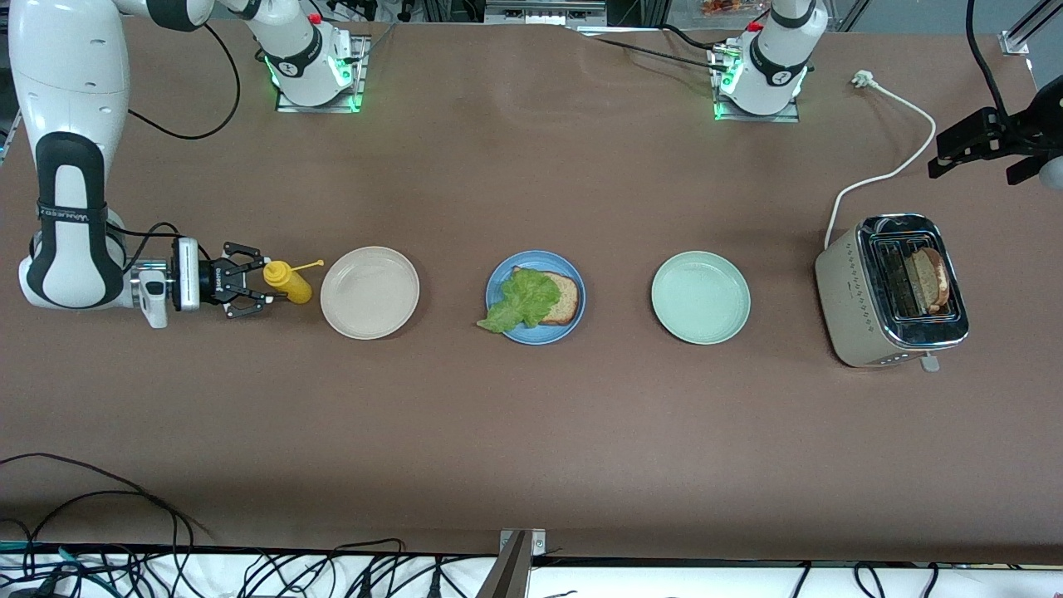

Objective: Make sandwich in blue plate with both arms
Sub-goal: 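Grasp the yellow mustard bottle with the right gripper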

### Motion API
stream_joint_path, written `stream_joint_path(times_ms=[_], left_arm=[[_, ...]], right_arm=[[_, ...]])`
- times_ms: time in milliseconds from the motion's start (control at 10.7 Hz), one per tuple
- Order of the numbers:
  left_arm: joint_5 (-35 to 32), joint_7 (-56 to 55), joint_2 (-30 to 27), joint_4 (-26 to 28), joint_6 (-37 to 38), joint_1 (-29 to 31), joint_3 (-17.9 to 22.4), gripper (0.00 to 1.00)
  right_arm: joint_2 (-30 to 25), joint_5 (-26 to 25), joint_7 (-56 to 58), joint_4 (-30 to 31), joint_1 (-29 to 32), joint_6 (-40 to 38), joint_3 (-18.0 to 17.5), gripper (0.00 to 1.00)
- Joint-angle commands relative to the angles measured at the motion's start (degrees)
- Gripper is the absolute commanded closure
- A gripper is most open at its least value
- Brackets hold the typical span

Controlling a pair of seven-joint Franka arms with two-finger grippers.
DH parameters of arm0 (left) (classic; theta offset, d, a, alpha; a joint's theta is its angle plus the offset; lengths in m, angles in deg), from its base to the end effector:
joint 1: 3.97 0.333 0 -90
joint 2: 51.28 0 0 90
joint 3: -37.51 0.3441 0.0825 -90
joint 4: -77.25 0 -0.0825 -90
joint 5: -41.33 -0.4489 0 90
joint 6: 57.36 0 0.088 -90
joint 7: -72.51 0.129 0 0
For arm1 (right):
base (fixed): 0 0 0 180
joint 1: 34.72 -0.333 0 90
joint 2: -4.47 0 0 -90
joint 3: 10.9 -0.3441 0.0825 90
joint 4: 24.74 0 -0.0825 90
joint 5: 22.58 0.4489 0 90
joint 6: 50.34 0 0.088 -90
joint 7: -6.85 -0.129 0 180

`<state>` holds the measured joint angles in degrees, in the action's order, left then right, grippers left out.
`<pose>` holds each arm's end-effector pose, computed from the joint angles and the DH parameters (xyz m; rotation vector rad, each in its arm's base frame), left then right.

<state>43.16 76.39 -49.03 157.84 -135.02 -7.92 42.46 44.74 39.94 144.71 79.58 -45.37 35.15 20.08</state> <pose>0.6070 0.0048 0.6751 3.1054 -0.0863 -0.1383 0.6165 -0.0922 0.1398 -1.5592 -1.5155 -0.6163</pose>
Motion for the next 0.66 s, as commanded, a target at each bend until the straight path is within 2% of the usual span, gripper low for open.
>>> stream_joint_path(times_ms=[0, 187, 281, 562], left_arm=[[-1.7, 0.0, 0.6, -1.7, -0.4, 0.2, -0.3, 0.00], [-1.7, 0.0, 0.8, -1.7, -1.0, 0.3, -0.2, 0.00], [-1.7, 0.0, 0.8, -1.7, -1.2, 0.3, -0.2, 0.00], [-1.7, 0.0, 0.8, -1.7, -1.2, 0.3, -0.2, 0.00]], right_arm=[[1.3, 1.1, -0.3, -1.7, 0.5, -1.8, 0.0, 0.80], [1.0, 0.6, -4.6, -2.6, 0.3, -1.8, 0.0, 0.81], [0.4, -1.4, -9.7, -4.3, -0.2, -2.0, 0.3, 0.81], [0.1, -11.1, -26.2, -14.0, -0.3, -5.7, 0.3, 0.81]])
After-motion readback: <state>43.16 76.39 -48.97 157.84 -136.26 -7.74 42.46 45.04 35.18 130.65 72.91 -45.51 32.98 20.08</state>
